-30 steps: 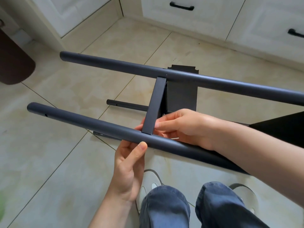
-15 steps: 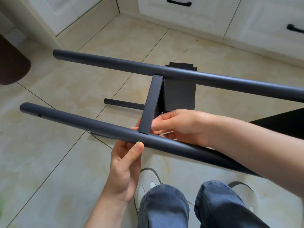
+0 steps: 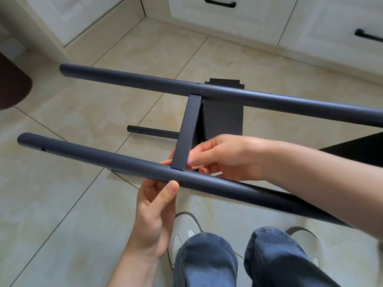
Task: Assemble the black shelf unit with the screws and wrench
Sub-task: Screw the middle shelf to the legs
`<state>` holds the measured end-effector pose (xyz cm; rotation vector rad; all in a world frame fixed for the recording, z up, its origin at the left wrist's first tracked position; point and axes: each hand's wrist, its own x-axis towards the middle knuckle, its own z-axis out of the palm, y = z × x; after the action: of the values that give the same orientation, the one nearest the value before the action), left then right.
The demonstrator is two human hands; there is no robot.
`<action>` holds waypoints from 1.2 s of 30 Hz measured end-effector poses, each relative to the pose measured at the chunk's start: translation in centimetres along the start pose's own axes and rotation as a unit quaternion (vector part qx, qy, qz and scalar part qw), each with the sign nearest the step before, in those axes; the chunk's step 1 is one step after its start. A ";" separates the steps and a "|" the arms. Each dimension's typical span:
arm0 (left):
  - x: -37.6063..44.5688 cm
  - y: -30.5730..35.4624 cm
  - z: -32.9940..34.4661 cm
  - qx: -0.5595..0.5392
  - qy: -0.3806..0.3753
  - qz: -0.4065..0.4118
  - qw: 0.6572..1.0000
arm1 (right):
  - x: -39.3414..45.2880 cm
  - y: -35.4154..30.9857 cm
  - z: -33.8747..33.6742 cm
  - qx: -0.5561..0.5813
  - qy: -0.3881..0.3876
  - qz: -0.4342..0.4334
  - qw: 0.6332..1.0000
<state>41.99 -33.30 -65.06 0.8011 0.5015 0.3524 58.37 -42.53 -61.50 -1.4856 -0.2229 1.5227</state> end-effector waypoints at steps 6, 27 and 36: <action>0.0 0.2 -0.1 0.007 0.003 -0.006 1.000 | 0.5 0.2 0.0 -0.008 -0.003 0.000 1.000; 0.2 0.2 -0.4 0.023 -0.027 0.008 0.999 | 1.0 -0.3 -0.2 -0.046 -0.057 0.083 0.994; 0.2 0.2 -0.6 0.025 -0.016 0.001 1.000 | 1.2 -0.1 -0.7 -0.025 -0.077 0.095 0.992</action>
<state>41.81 -32.66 -65.32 0.8540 0.4816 0.3308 59.26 -41.92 -62.39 -1.4628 -0.2162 1.7977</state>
